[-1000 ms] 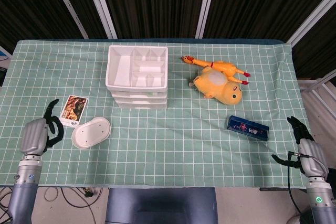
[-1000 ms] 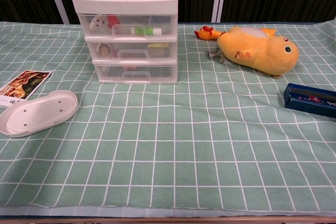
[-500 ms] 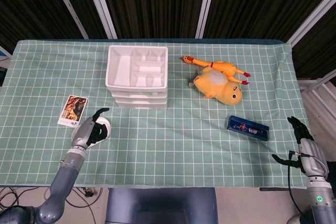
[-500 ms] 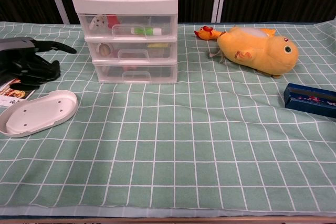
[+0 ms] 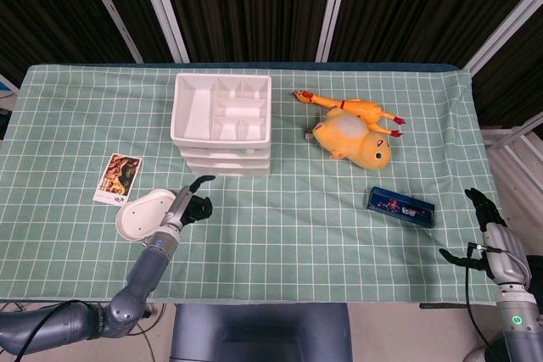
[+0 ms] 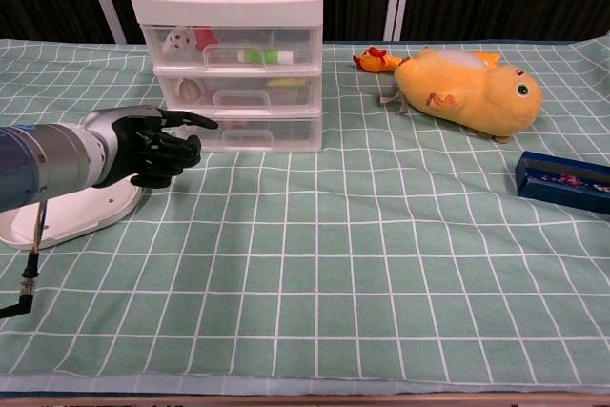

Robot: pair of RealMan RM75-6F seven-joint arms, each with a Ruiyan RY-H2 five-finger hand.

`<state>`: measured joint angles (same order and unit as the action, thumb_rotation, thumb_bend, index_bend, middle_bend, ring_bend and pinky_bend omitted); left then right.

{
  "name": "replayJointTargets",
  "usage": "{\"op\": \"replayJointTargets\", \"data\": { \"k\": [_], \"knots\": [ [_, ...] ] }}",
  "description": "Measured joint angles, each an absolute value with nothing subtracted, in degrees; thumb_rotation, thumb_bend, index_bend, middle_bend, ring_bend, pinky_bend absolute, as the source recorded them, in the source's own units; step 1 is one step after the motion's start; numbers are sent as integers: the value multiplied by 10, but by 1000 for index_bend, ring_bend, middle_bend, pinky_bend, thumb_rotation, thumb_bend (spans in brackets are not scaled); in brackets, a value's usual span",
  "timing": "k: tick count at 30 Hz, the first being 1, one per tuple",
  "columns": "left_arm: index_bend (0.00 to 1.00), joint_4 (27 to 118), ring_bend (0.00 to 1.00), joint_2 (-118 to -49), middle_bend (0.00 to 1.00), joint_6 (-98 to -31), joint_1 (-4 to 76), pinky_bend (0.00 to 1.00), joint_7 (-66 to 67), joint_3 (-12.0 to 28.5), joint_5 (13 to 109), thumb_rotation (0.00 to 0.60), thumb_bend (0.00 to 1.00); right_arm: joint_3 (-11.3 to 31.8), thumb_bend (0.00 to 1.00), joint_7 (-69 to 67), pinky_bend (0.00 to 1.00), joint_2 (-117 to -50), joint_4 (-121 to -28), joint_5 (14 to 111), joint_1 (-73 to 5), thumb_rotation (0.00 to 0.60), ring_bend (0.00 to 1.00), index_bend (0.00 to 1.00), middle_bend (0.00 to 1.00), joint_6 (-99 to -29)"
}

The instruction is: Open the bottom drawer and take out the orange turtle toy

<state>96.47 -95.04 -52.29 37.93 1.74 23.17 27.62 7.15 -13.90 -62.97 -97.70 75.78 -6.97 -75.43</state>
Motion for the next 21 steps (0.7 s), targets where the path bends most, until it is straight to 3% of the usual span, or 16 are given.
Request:
{"op": "replayJointTargets", "data": {
  "k": [9,21],
  "knots": [
    [151,915,945,-984,891,-476,398,1000,-33,249,252,600,715,72,94,-145,185,-628,-977,757,-70,600,0,0,0,-752],
    [151,854,945,-1029,891,-461,421,1000,-71,270,230,600,716,72,95,-152,185,-626,-978,758,-70,600,0,0,0,-751]
  ]
}}
